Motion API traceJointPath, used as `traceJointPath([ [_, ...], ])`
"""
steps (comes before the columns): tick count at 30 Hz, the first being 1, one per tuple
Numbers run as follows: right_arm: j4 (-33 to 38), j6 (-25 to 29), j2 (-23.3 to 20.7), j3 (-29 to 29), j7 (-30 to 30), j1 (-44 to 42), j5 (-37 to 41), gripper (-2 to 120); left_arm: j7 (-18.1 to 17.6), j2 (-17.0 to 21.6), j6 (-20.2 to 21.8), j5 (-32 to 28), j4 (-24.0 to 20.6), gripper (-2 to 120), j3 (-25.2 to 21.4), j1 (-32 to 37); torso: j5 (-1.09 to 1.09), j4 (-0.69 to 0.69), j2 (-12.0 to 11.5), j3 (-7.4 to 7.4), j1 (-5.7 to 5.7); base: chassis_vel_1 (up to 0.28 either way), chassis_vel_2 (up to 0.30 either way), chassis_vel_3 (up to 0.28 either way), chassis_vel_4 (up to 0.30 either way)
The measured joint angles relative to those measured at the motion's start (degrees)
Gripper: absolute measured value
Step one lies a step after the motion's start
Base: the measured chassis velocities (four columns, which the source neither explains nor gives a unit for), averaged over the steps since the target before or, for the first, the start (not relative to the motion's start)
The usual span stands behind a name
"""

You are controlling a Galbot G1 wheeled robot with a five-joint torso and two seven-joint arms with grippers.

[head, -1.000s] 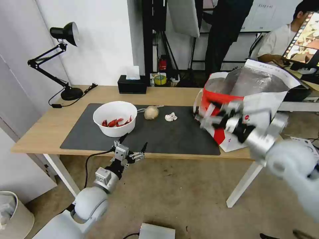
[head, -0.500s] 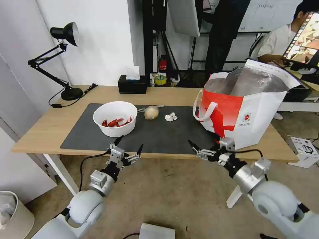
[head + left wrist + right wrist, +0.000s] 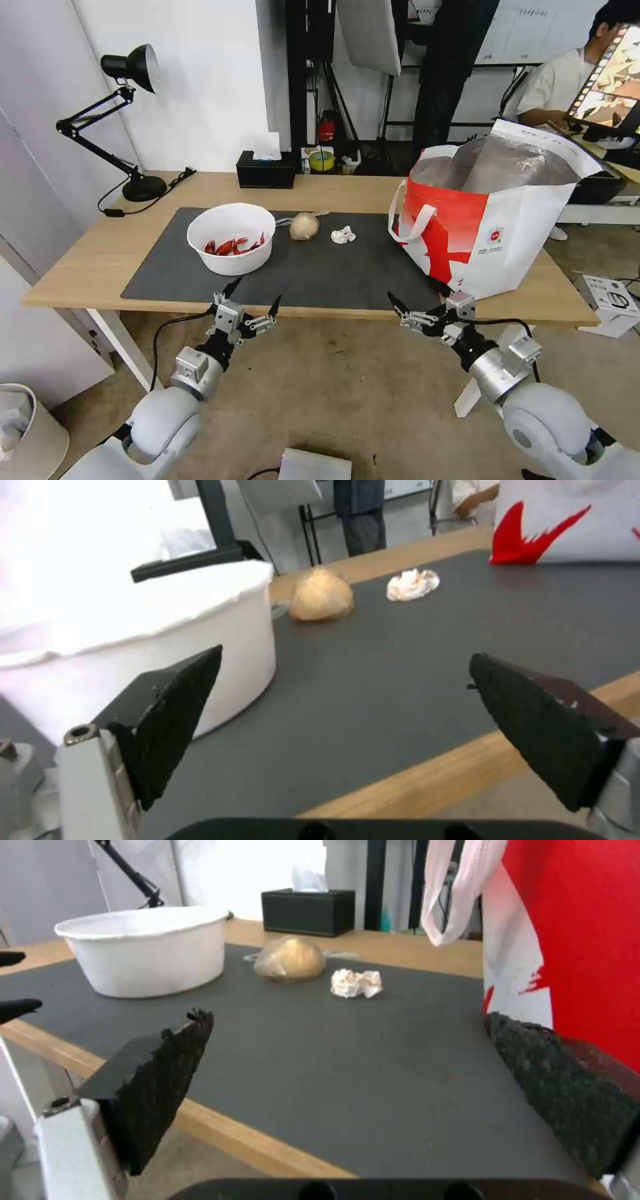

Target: Pick up the trash from the table and place it into the takeout bag.

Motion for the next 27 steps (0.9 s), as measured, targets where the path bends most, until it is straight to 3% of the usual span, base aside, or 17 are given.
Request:
traceJointPath([
  [10, -0.74, 1.69, 0.47, 0.21, 1.51, -1.95, -0.79, 100, -0.49, 0.38, 1.37, 1.19, 0.90, 100, -3.45, 2.75, 0.00, 0.00, 0.00, 0.00, 0.01, 0.000, 0.000, 0.000, 0.000],
  [27, -1.69, 2.18, 0.49, -0.29, 3.27, -1.17, -1.73, 100, -0.38, 0.65, 1.34, 0.72, 0.92, 100, -5.07, 3.46, 0.00, 0.00, 0.00, 0.00, 0.01, 0.000, 0.000, 0.000, 0.000],
])
